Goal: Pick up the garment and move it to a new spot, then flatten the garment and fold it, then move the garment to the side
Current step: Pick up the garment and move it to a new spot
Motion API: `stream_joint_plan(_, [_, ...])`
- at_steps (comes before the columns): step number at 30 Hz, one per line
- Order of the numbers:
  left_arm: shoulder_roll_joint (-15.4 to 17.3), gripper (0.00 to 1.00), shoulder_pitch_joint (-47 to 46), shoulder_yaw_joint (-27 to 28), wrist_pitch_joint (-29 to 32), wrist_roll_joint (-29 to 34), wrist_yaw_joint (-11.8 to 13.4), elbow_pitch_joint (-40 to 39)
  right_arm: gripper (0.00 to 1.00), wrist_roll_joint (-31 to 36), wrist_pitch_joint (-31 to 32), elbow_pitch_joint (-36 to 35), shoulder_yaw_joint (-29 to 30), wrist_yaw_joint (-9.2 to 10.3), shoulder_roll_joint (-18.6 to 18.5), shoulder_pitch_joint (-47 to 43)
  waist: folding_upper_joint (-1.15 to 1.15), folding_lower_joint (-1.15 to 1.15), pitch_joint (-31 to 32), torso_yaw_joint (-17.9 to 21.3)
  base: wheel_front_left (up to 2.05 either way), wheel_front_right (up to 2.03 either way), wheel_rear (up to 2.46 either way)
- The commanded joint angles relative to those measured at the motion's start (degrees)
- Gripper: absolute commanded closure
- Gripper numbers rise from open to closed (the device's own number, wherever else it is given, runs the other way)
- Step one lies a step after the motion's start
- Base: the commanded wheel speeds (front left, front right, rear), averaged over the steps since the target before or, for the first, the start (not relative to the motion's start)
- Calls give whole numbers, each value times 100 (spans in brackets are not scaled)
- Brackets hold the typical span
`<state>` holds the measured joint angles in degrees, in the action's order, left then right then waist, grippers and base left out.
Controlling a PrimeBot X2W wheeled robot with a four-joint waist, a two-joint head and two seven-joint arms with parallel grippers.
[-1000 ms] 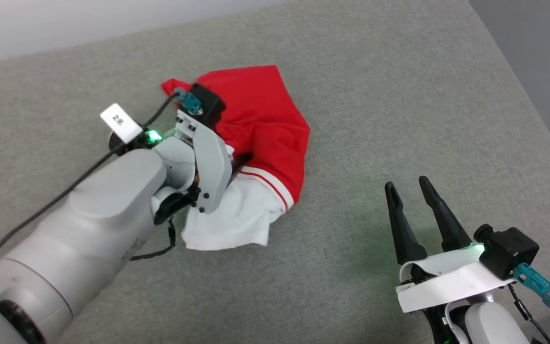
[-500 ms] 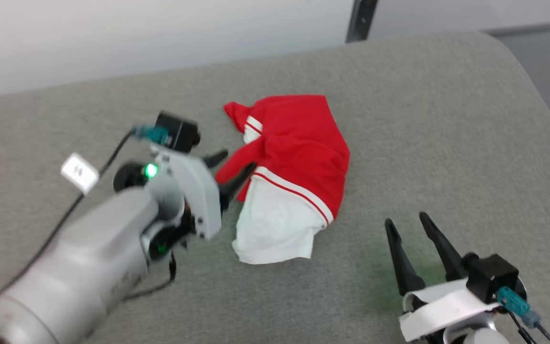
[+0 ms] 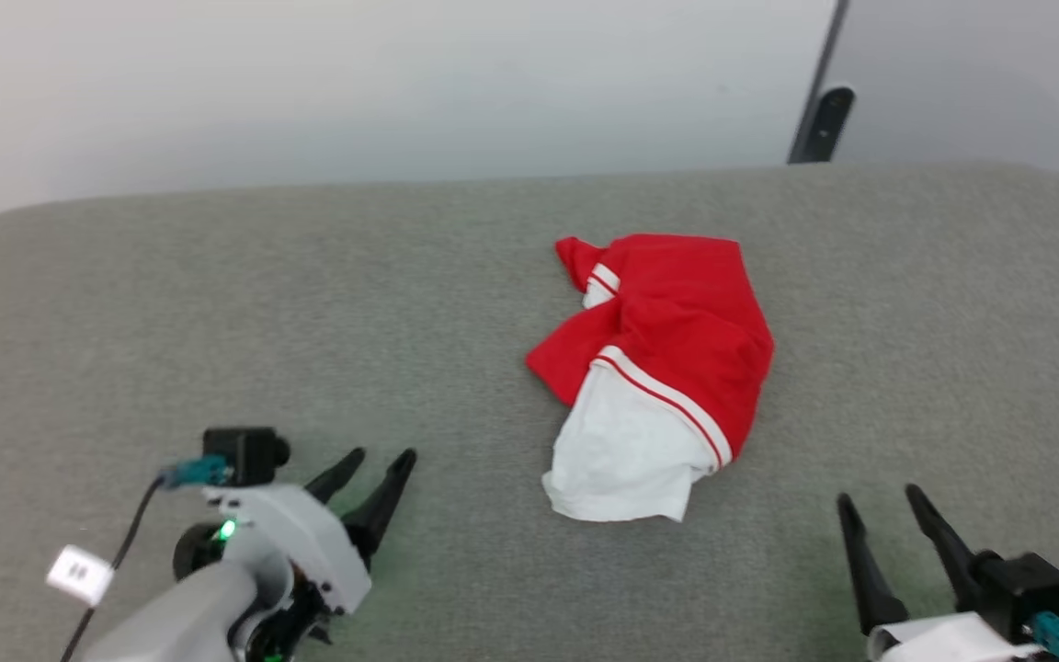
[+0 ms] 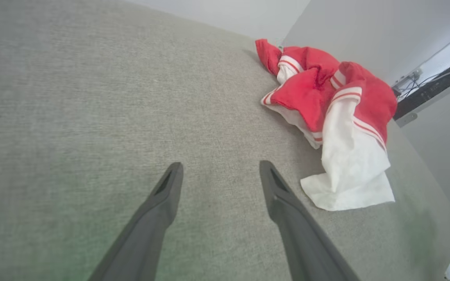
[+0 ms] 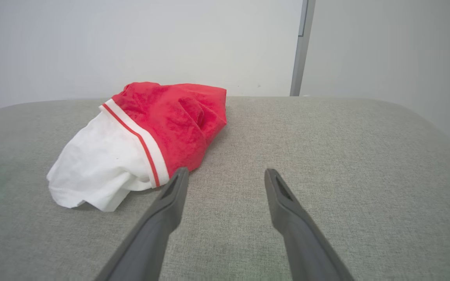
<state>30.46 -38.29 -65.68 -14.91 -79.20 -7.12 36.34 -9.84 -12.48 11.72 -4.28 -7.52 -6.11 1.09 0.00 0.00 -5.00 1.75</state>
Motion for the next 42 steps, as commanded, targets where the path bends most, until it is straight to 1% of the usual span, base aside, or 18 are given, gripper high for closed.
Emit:
stream_joint_plan(1, [-4, 0, 257, 381, -31, 122, 74, -55, 0, 30, 44, -80, 96, 6, -57, -150, 0, 0, 220, -281, 0, 0, 0])
stream_joint_plan(4, [-34, 0, 907, 1198, -19, 510, 237, -288, 0, 4, 139, -206, 214, 6, -117, -310, 0, 0, 283, -388, 0, 0, 0])
stream_joint_plan(8, [-47, 0, 1755, 2246, -21, 1273, 493, -767, 0, -73, 277, -362, 371, 6, -174, -459, 0, 0, 355, -504, 0, 0, 0])
stream_joint_plan(11, [-141, 0, 2422, 2920, -22, 1861, 664, -1185, 0, -107, 357, -463, 479, 6, -198, -551, 0, 0, 395, -544, 0, 0, 0])
stream_joint_plan(14, [-218, 0, 2978, 3464, -22, 2410, 790, -1564, 0, -150, 427, -538, 544, 6, -237, -600, 0, 0, 441, -555, 0, 0, 0])
stream_joint_plan(20, [-579, 0, 3858, 4430, -22, 3394, 867, -2140, 0, -197, 527, -634, 694, 6, -233, -716, 0, 0, 541, -523, 0, 0, 0])
stream_joint_plan(24, [-816, 0, 4202, 4923, -22, 4279, 822, -2466, 0, -231, 536, -693, 742, 6, -204, -743, 0, 0, 555, -492, 0, 0, 0])
stream_joint_plan(27, [-982, 0, 4354, 5265, -22, 4988, 842, -2736, 0, -260, 554, -746, 741, 6, -183, -654, 0, 0, 548, -468, 0, 0, 0])
stream_joint_plan(31, [-1209, 0, 4513, 5655, -23, 5761, 801, -3127, 0, -280, 542, -840, 711, 6, -148, -534, 0, 0, 532, -443, 0, 0, 0])
stream_joint_plan(35, [-1468, 0, 4693, 5951, -23, 6210, 705, -3362, 0, -290, 554, -920, 689, 6, -122, -514, 0, 0, 520, -416, 0, 0, 0])
stream_joint_plan(36, [-1468, 0, 4693, 5951, -23, 6210, 705, -3362, 0, -290, 554, -920, 689, 6, -122, -514, 0, 0, 520, -416, 0, 0, 0])
stream_joint_plan(37, [-1579, 0, 4764, 6057, -23, 6345, 646, -3385, 0, -305, 554, -905, 666, 6, -97, -548, 0, 0, 514, -407, 0, 0, 0])
stream_joint_plan(40, [-1737, 0, 4851, 6169, -23, 6500, 547, -3318, 0, -285, 545, -844, 644, 6, -79, -611, 0, 0, 502, -401, 0, 0, 0])
stream_joint_plan(42, [-1779, 0, 4866, 6206, -23, 6543, 516, -3315, 0, -282, 533, -833, 637, 6, -72, -616, 0, 0, 498, -399, 0, 0, 0])
